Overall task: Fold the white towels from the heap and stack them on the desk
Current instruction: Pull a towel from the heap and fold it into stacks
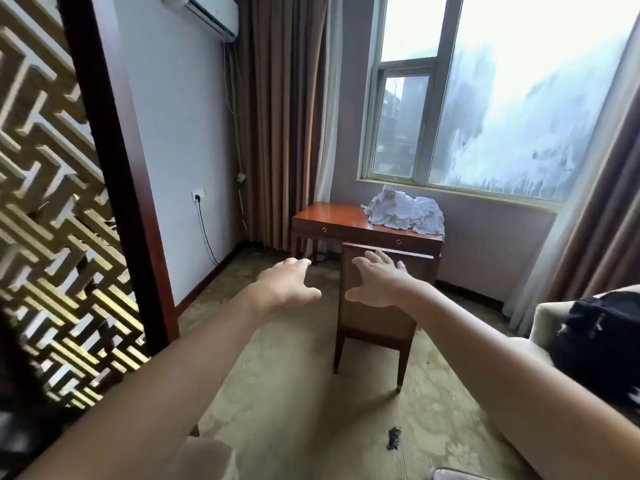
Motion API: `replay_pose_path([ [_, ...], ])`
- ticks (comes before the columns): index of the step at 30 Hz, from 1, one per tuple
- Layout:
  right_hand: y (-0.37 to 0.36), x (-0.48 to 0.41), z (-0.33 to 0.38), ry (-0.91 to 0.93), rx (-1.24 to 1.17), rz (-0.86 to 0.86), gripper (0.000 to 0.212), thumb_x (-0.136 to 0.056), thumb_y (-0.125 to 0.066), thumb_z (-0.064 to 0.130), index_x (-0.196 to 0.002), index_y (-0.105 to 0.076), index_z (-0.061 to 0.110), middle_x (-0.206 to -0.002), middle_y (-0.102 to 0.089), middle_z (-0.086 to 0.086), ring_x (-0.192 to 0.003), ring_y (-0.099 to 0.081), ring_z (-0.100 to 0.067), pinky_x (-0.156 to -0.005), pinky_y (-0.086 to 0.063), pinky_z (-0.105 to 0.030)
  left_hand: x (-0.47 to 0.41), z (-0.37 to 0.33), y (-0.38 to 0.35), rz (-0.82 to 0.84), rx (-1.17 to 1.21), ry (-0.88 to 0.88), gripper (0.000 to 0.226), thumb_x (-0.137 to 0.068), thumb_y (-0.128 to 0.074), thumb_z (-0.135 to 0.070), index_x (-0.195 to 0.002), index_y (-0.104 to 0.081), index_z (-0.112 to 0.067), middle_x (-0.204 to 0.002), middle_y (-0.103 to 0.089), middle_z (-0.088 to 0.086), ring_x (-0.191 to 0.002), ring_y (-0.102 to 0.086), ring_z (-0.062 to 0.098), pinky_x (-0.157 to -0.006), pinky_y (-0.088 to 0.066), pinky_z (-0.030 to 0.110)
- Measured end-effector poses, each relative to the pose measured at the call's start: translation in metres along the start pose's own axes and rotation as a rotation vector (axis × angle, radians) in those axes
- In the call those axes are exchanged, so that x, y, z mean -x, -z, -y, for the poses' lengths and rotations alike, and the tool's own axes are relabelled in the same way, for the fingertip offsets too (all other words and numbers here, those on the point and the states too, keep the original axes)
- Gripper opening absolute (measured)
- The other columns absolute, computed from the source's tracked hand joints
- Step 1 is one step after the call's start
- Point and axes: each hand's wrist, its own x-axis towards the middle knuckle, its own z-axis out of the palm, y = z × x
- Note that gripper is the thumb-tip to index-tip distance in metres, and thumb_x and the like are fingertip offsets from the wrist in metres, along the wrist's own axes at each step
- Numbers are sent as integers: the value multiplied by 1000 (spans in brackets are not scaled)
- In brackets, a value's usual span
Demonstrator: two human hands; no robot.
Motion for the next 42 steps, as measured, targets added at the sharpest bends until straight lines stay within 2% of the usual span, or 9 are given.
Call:
replay_pose_path([
  [4, -14, -58, 10, -9, 13, 24, 73, -90, -59, 46, -151, -27, 20, -162, -12, -2, -151, 9, -23, -118, 0, -55, -45, 34, -2, 24, -19, 16, 76, -90, -58, -46, -154, -25, -23, -158, -29, 1, -142, -33, 21, -109, -36, 39],
  [16, -21, -283, 51, -69, 18, 14, 75, -90, -57, 46, -153, -23, 21, -163, -12, 0, -152, 8, -22, -119, 1, -56, -245, 155, 22, 37, -120, -49, 72, -91, -56, -45, -153, -27, -22, -155, -33, 1, -139, -36, 20, -107, -37, 37],
  [19, -16, -322, 46, -113, 5, 31, 78, -91, -57, 46, -155, -19, 24, -165, -7, -1, -151, 9, -21, -119, 3, -55, -284, 174, 18, 61, -110, -55, 72, -90, -55, -45, -153, -27, -23, -155, -33, 1, -140, -35, 20, -106, -35, 36],
  [24, -26, -402, 41, -165, -24, 26, 76, -92, -56, 44, -155, -20, 22, -163, -12, 0, -152, 5, -22, -119, 0, -55, -364, 203, 15, 66, -78, -75, 73, -91, -55, -45, -153, -26, -21, -156, -32, 2, -142, -33, 20, -108, -34, 36],
  [30, -48, -526, 32, -123, -9, 33, 74, -91, -56, 44, -153, -24, 22, -161, -18, 0, -152, 3, -23, -119, -1, -58, -476, 241, 2, 72, -89, -58, 71, -91, -56, -46, -152, -28, -21, -155, -34, 2, -140, -35, 21, -105, -35, 37],
  [38, -32, -711, -13, -101, -49, -21, 75, -91, -55, 44, -153, -22, 20, -160, -18, -1, -151, 0, -24, -119, -4, -60, -665, 266, 21, 47, -134, -75, 74, -91, -56, -45, -154, -25, -21, -156, -33, 2, -140, -37, 22, -106, -36, 38],
  [42, -37, -779, -29, -120, -52, 20, 75, -91, -55, 43, -154, -21, 20, -161, -18, -2, -151, 1, -25, -119, -2, -60, -738, 277, 16, 68, -152, -85, 75, -90, -56, -45, -154, -26, -20, -154, -36, 4, -141, -36, 24, -118, -22, 46],
])
